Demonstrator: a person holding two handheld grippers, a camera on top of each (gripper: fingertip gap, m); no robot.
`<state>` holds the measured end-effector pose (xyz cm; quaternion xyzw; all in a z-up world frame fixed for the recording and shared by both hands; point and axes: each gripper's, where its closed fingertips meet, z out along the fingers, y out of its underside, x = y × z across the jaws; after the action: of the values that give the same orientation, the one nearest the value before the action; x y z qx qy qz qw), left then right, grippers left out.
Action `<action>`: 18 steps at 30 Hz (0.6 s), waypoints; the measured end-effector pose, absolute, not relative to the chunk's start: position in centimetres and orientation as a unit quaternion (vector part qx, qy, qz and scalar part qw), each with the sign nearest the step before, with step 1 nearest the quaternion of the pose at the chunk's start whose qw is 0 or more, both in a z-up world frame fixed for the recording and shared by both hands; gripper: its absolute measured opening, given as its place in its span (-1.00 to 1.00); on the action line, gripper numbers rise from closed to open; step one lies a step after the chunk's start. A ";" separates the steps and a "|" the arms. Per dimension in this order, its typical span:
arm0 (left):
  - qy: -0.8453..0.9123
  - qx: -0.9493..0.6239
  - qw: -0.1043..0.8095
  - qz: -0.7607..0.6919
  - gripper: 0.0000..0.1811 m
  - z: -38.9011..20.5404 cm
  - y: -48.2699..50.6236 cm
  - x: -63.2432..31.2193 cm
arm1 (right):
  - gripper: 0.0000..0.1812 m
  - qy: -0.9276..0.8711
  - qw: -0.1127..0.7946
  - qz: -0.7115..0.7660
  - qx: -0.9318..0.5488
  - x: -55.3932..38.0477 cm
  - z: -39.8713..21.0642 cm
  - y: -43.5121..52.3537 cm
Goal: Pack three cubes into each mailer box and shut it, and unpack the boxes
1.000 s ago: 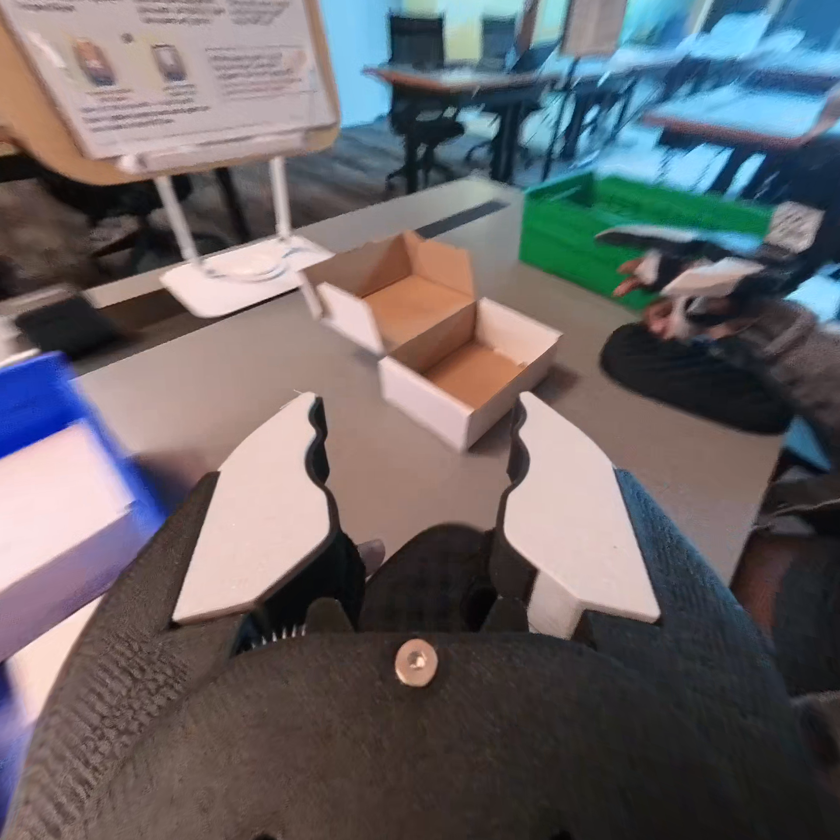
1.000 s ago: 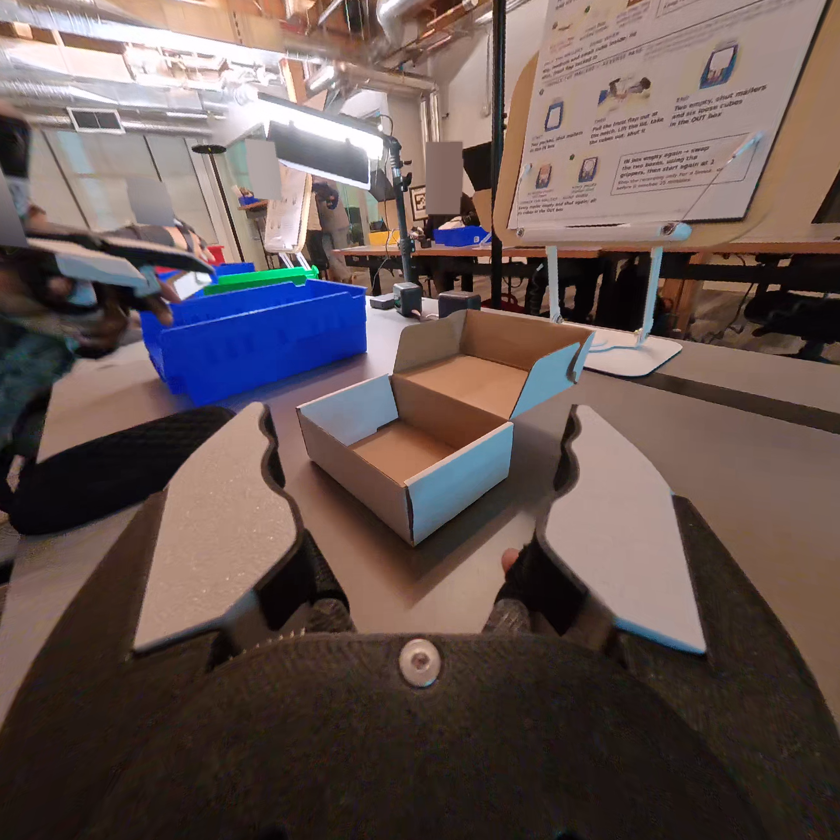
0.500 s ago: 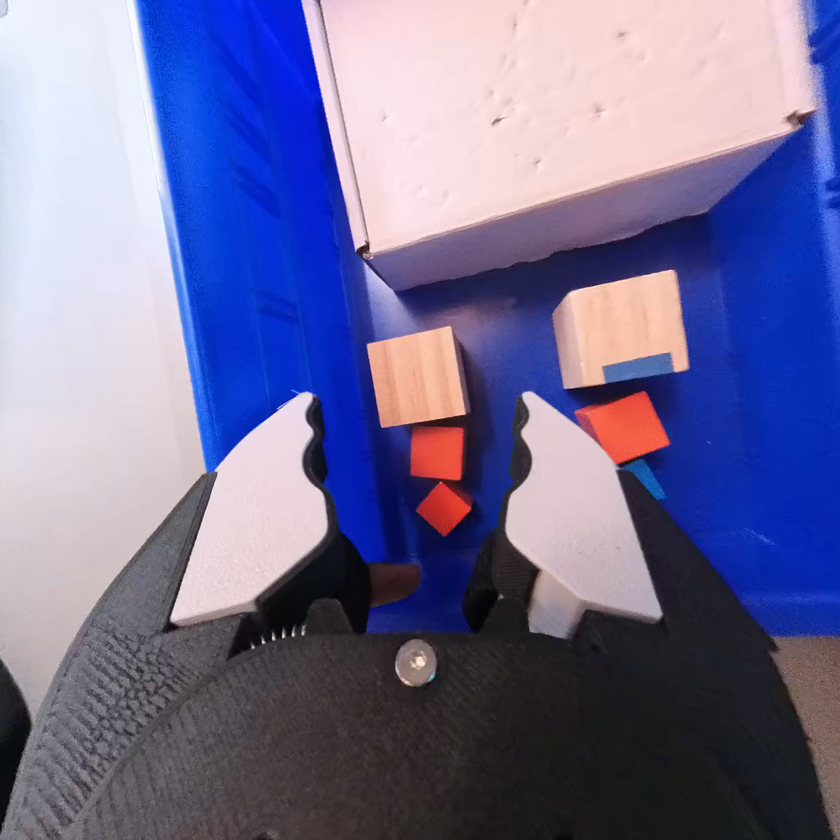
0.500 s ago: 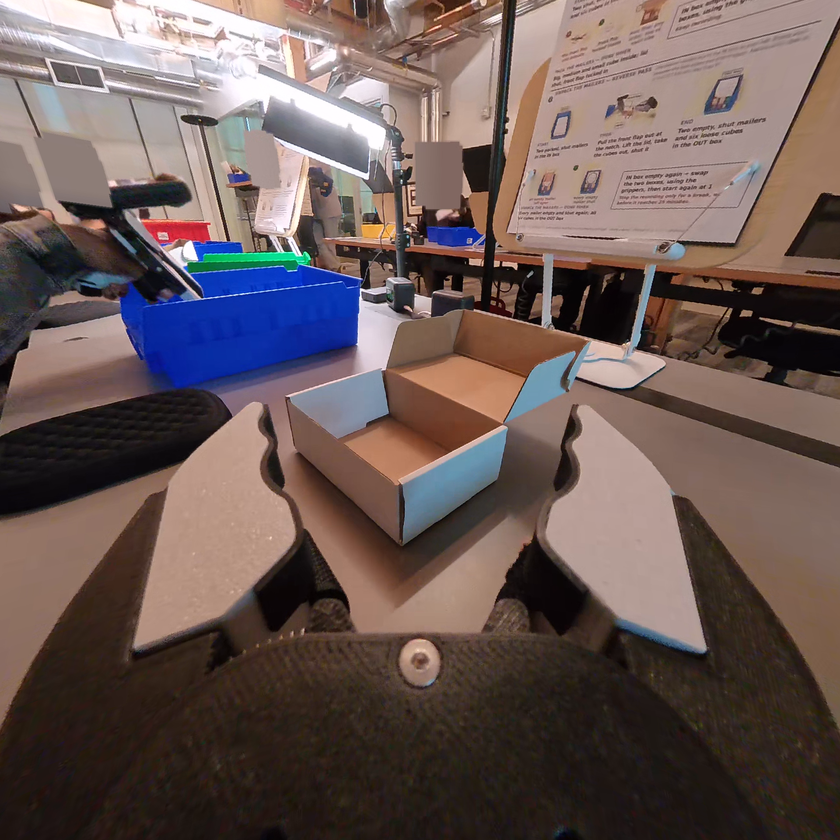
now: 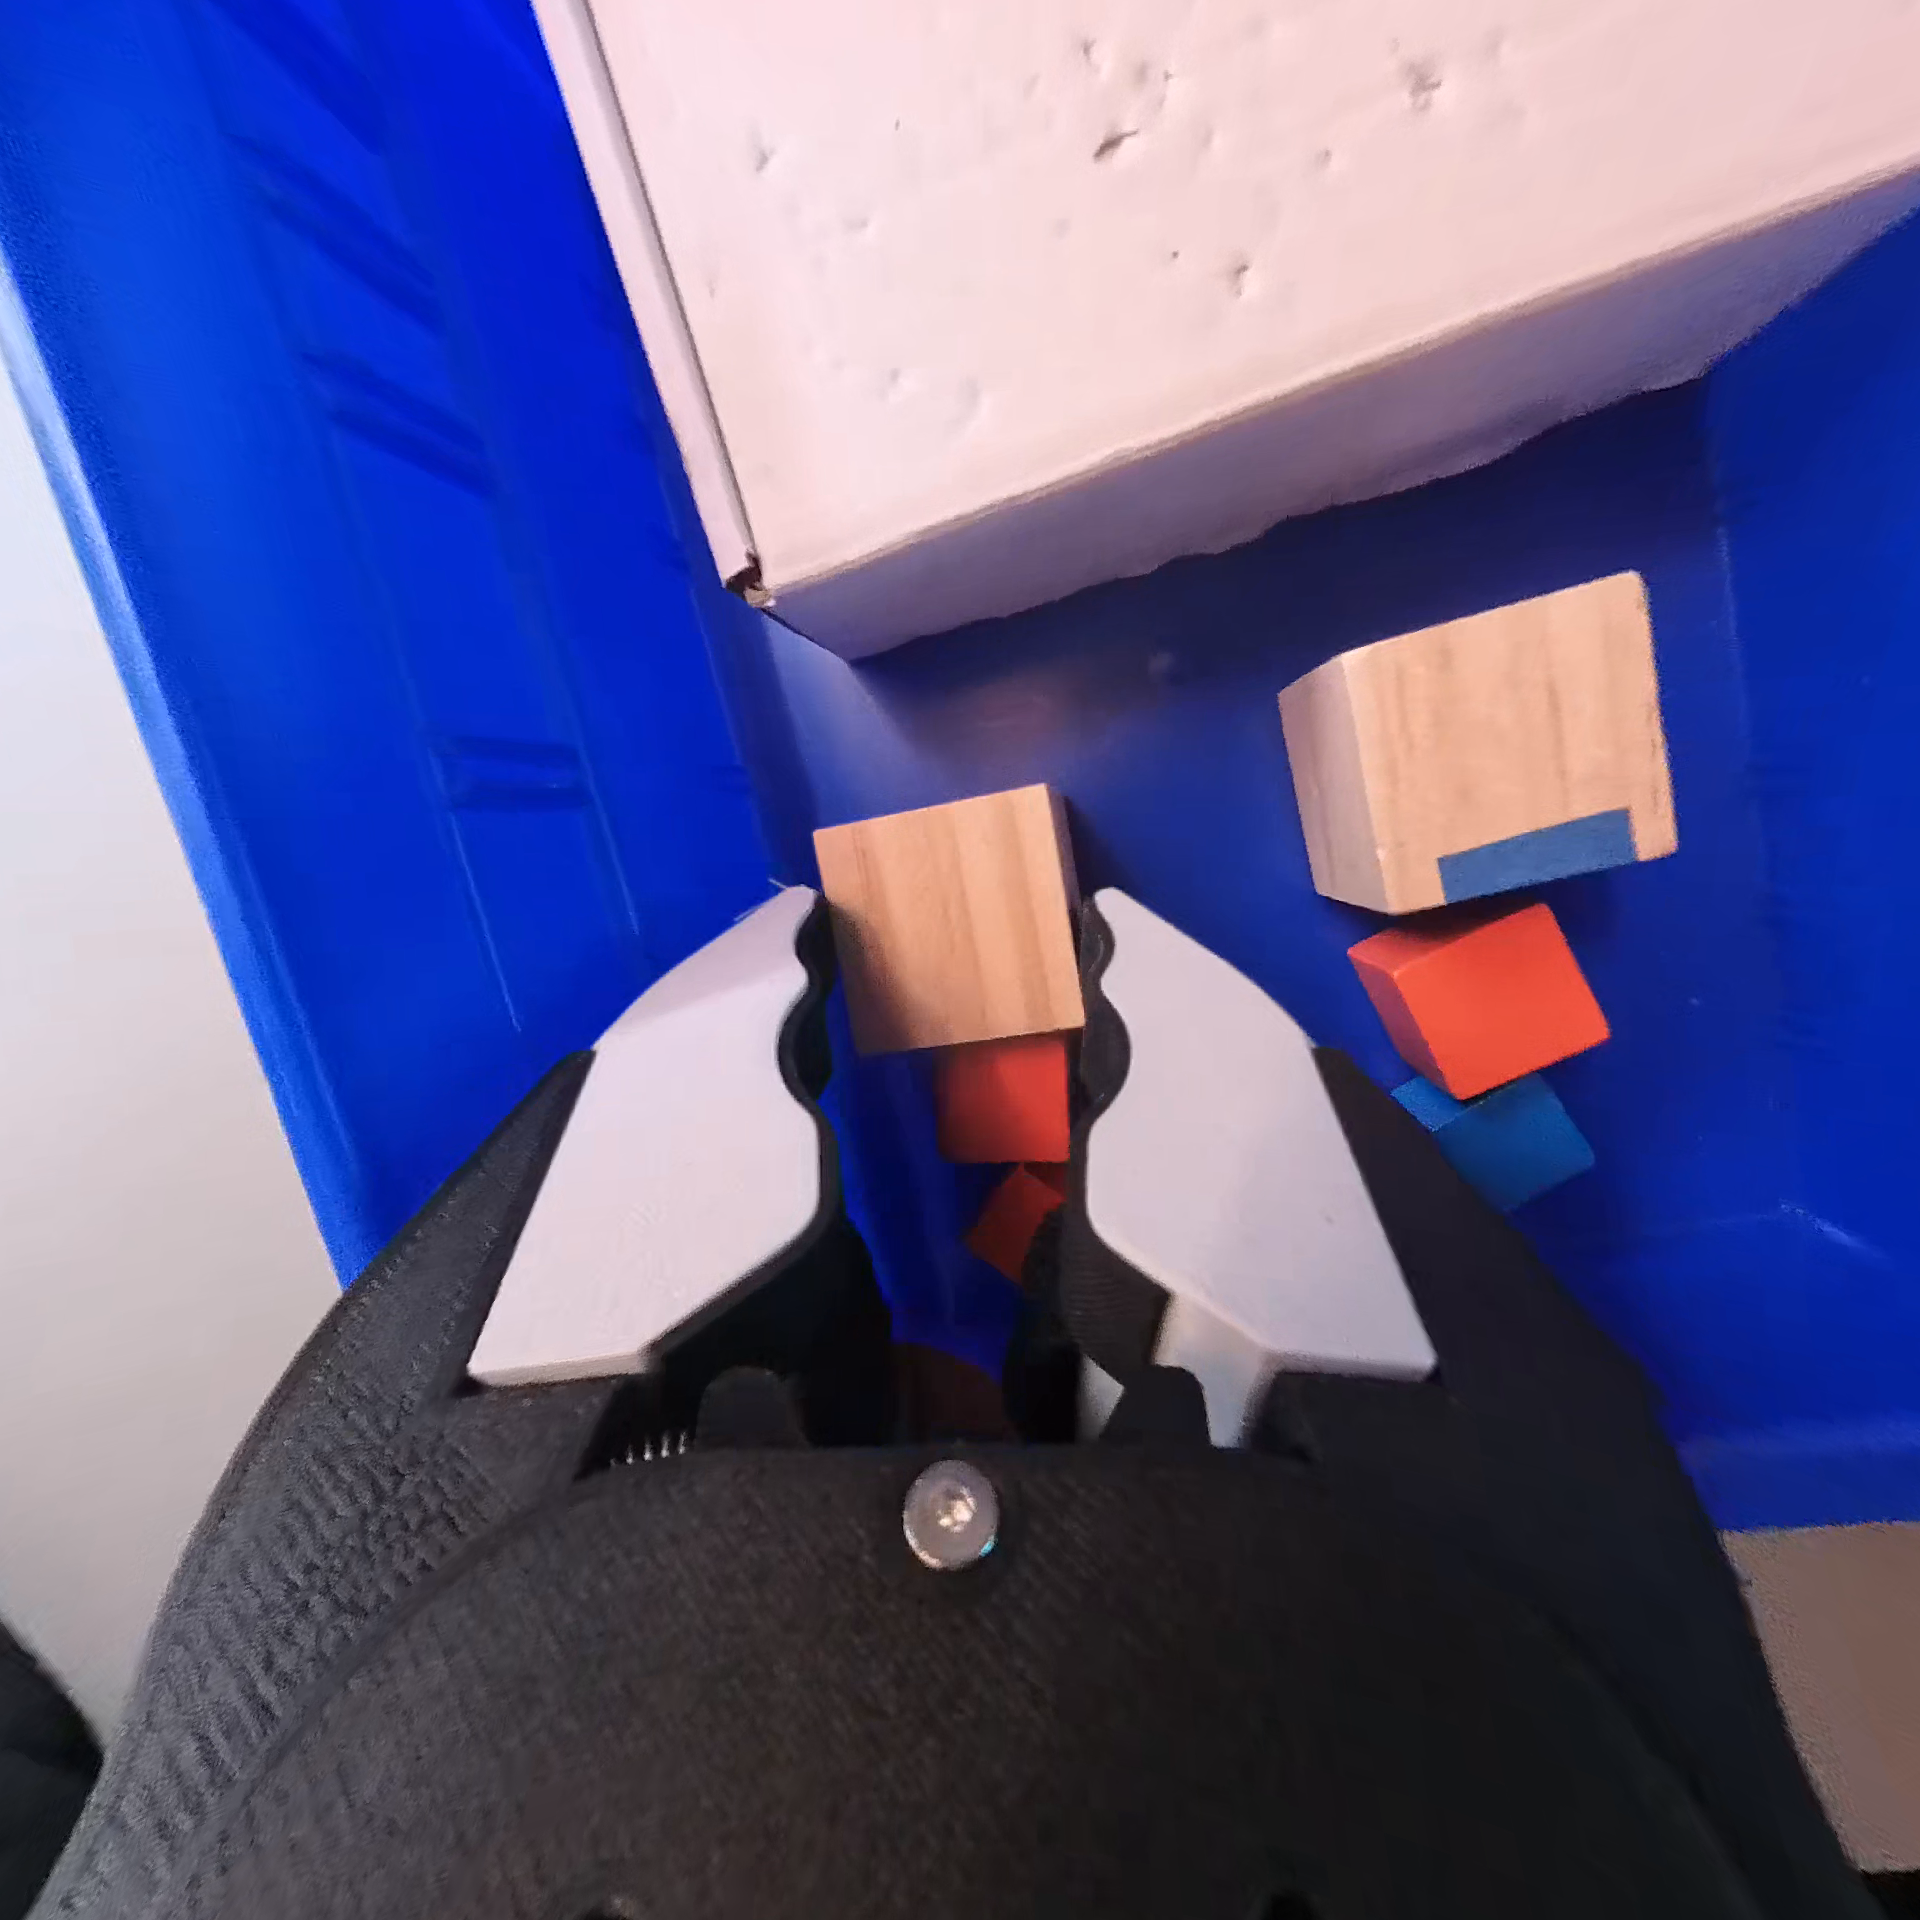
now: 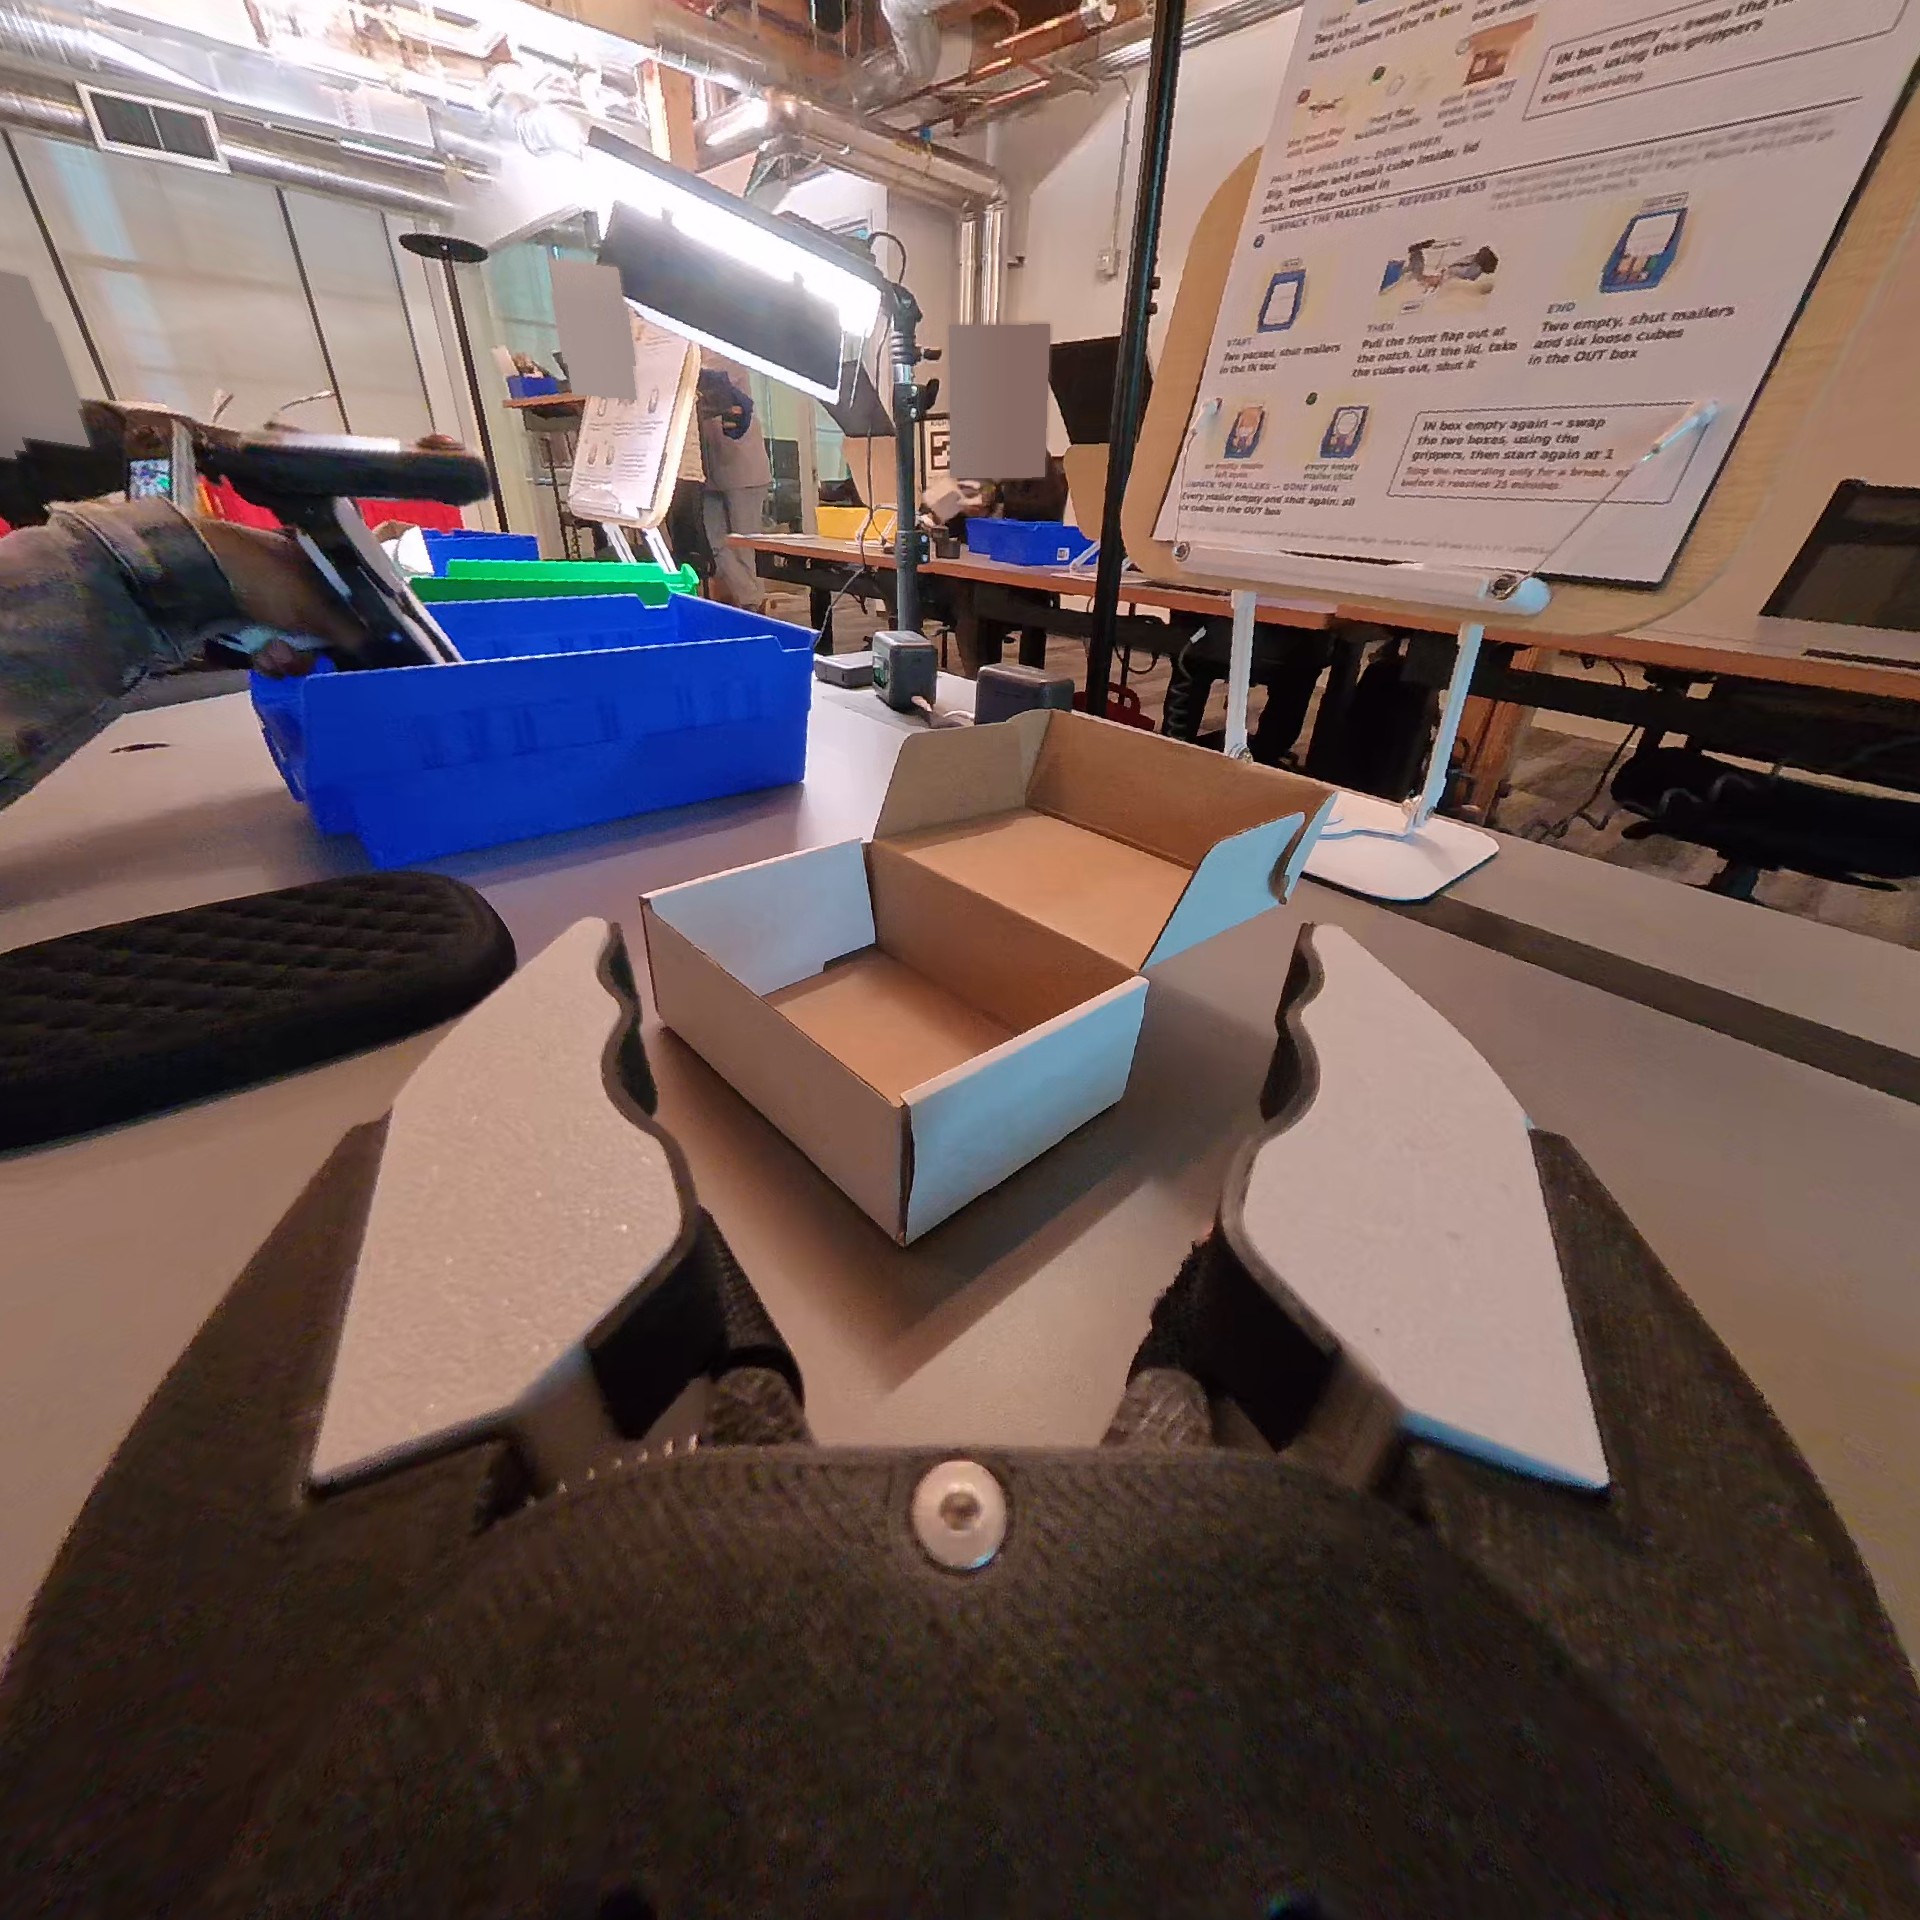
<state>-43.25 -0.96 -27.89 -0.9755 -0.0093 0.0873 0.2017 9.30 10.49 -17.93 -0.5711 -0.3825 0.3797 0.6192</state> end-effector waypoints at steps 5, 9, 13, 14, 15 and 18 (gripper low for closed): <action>-0.021 -0.940 0.332 0.070 -0.49 -23.9 0.5 -42.5 | 0.24 -0.394 0.620 0.372 -0.567 9.1 -18.1 10.3; -0.020 -0.844 0.537 0.003 -0.51 -16.4 3.0 -38.9 | 0.24 -0.403 0.623 0.365 -0.562 9.0 -18.1 10.1; 0.047 -0.726 0.665 -0.170 -0.51 -10.0 3.8 -30.0 | 0.25 -0.424 0.639 0.348 -0.540 8.8 -18.0 9.7; 0.064 -0.702 0.677 -0.213 -0.51 -9.0 3.8 -27.6 | 0.27 -0.430 0.645 0.340 -0.532 8.7 -17.9 9.6; 0.077 -0.679 0.684 -0.256 -0.51 -8.2 3.9 -25.2 | 0.30 -0.438 0.650 0.333 -0.525 8.5 -17.8 9.5; 0.114 -0.616 0.680 -0.382 -0.51 -6.2 3.8 -18.2 | 0.34 -0.459 0.657 0.326 -0.501 7.6 -16.9 8.8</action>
<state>-18.22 3.78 -6.25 -0.6155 0.1140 -0.3825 0.6796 7.63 8.78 -16.86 -0.5008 -0.4594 0.3255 0.6574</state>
